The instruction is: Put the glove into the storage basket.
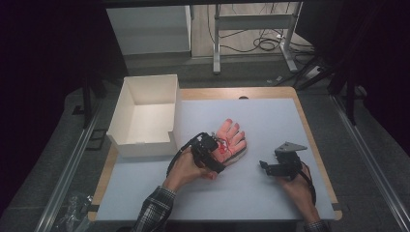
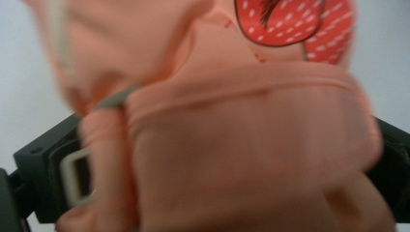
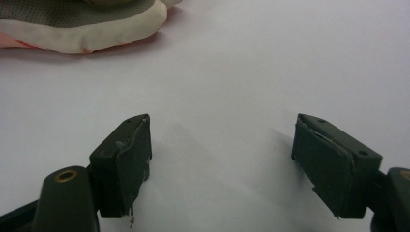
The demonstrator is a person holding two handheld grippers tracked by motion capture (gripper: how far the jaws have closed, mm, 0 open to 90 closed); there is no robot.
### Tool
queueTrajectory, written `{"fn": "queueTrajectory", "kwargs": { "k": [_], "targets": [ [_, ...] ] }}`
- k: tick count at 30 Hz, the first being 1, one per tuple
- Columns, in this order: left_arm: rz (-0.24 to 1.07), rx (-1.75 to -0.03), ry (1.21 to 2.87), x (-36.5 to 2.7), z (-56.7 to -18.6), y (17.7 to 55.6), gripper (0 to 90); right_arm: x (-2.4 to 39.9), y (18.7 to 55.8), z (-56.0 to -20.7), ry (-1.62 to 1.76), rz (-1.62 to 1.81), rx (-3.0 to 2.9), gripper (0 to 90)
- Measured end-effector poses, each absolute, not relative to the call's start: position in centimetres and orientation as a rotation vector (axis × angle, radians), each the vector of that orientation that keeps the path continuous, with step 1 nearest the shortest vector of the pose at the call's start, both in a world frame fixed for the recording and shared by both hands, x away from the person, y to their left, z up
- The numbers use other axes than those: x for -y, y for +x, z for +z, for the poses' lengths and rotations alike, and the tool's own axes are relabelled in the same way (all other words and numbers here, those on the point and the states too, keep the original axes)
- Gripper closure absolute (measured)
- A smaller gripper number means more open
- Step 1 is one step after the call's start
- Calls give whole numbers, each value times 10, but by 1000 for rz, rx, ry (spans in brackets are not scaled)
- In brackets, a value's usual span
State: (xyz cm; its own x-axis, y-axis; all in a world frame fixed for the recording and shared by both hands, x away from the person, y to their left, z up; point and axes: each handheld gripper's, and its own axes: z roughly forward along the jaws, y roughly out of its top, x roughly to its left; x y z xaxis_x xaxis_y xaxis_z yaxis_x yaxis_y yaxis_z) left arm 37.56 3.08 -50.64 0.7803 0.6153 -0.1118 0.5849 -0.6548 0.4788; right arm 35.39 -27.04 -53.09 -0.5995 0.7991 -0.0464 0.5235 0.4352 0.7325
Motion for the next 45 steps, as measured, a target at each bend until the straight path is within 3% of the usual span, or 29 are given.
{"fn": "queueTrajectory", "kwargs": {
  "k": [3, 8, 12, 15, 20, 45],
  "targets": [
    [66, -910, 2493, -30, -514, 375, 0, 270, 354, -531, 1122, 975, -2306, 220],
    [163, -928, 2525, -25, -523, 366, 14, 270, 354, -531, 1121, 974, -2306, 219],
    [164, -897, 2513, -28, -520, 363, 117, 270, 354, -531, 1121, 974, -2306, 218],
    [143, -866, 2514, -32, -516, 363, 274, 270, 354, -531, 1121, 974, -2307, 218],
    [106, -866, 2496, -35, -512, 364, 351, 270, 354, -531, 1121, 974, -2307, 217],
    [209, -1015, 2331, -49, -454, 391, 366, 270, 354, -531, 1122, 973, -2308, 215]
  ]
}}
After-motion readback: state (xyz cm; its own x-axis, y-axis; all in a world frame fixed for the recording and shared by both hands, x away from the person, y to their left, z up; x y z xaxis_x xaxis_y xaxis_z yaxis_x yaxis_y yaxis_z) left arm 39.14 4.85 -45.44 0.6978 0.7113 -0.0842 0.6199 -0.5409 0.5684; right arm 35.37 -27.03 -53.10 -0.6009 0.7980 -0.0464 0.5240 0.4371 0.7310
